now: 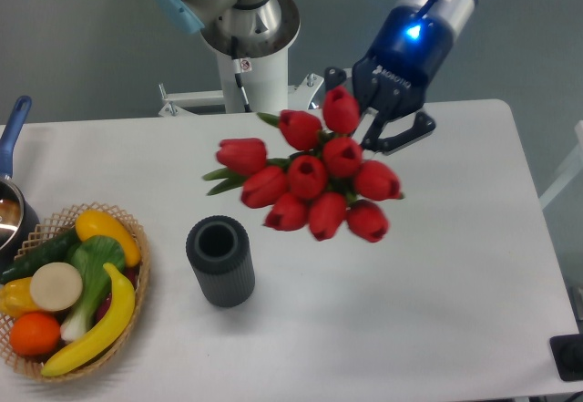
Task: Insert the flowers into the vase
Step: 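Carry the red tulip bunch with the gripper over the grey vase, then lower the tulip stems into the vase opening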
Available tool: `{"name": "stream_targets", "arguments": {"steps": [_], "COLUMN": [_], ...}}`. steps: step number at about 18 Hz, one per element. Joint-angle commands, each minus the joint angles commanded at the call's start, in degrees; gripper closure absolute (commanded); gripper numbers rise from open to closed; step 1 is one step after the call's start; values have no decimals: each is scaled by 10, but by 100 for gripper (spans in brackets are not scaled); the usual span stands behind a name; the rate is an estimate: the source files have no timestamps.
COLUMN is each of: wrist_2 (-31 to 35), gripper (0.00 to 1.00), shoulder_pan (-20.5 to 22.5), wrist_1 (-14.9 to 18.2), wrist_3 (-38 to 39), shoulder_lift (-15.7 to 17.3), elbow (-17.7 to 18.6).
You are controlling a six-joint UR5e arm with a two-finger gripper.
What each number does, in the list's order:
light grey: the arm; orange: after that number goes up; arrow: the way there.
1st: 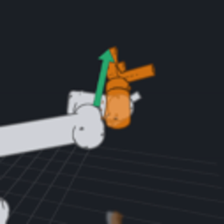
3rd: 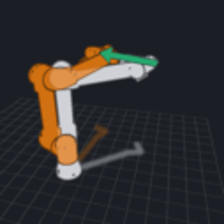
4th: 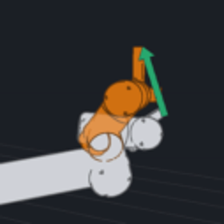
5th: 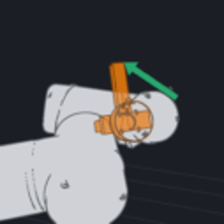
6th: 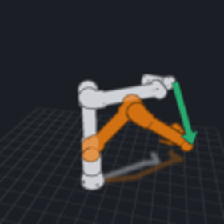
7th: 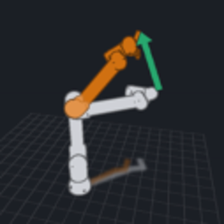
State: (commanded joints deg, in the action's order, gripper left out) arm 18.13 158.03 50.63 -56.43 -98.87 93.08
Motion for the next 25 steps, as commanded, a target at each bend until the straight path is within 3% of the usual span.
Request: {"name": "stream_targets", "arguments": {"steps": [3, 9, 15, 22, 25], "wrist_2": [-59, -101, -147, -178, -215], "gripper": [78, 78, 78, 79, 79], "shoulder_pan": [-10, -46, -65, -66, -67], "wrist_1": [-9, -12, -14, -22, -22], "wrist_3": [-3, -4, -7, -84, -100], "shoulder_lift": [-17, -41, -53, -61, -72], "elbow": [4, 8, 48, 102, 107]}}
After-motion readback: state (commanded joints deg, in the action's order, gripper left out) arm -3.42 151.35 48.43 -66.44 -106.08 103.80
